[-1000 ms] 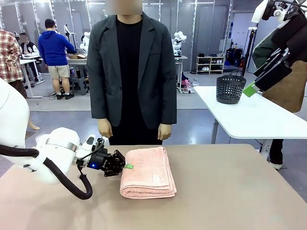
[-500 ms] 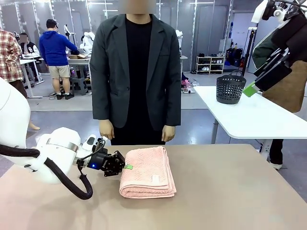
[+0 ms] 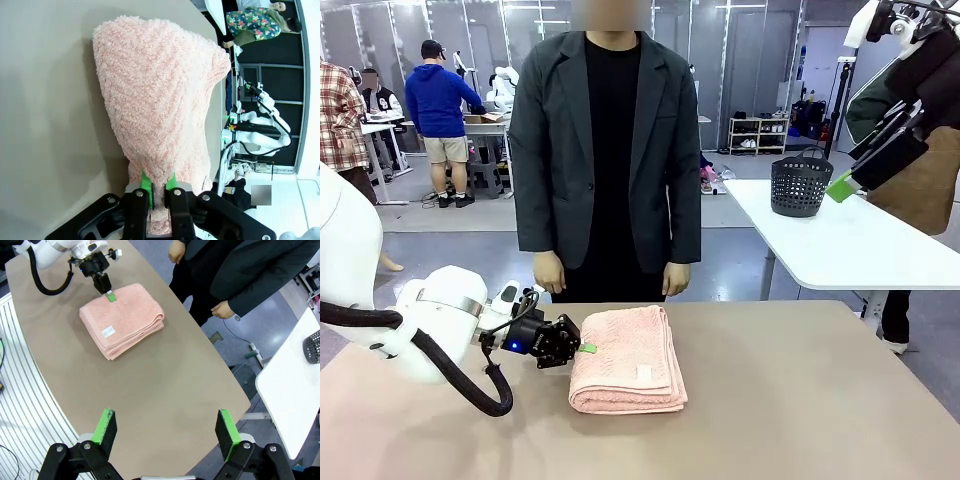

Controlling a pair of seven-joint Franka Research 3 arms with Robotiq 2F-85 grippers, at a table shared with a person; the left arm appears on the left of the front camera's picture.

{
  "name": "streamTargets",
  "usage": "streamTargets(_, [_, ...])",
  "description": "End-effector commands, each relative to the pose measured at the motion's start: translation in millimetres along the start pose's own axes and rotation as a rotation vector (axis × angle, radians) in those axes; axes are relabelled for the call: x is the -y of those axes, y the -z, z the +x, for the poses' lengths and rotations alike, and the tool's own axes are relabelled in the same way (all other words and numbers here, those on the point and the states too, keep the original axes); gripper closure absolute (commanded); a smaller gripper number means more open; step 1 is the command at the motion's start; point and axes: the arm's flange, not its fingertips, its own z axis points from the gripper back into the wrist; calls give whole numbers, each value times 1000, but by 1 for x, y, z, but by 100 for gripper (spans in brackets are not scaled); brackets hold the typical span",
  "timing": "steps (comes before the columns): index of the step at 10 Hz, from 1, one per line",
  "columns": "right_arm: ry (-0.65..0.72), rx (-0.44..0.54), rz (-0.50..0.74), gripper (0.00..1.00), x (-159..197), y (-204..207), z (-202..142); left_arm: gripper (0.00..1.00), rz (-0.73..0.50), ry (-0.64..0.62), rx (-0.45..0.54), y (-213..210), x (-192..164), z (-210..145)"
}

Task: Fold the towel.
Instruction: Pick up the 100 cm Hotel Towel and place it on the left side of the table.

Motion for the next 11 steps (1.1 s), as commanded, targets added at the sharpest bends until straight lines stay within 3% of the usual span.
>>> streamTargets(1, [24, -2, -6, 0, -1, 1, -1, 88, 28, 36, 0, -25, 5, 10])
streamTargets(6, [24, -2, -6, 0, -1, 1, -1, 88, 209, 55, -74, -172, -5, 30])
streamTargets(11, [24, -2, -6, 0, -1, 1, -1, 88, 297, 22, -83, -336, -45, 21])
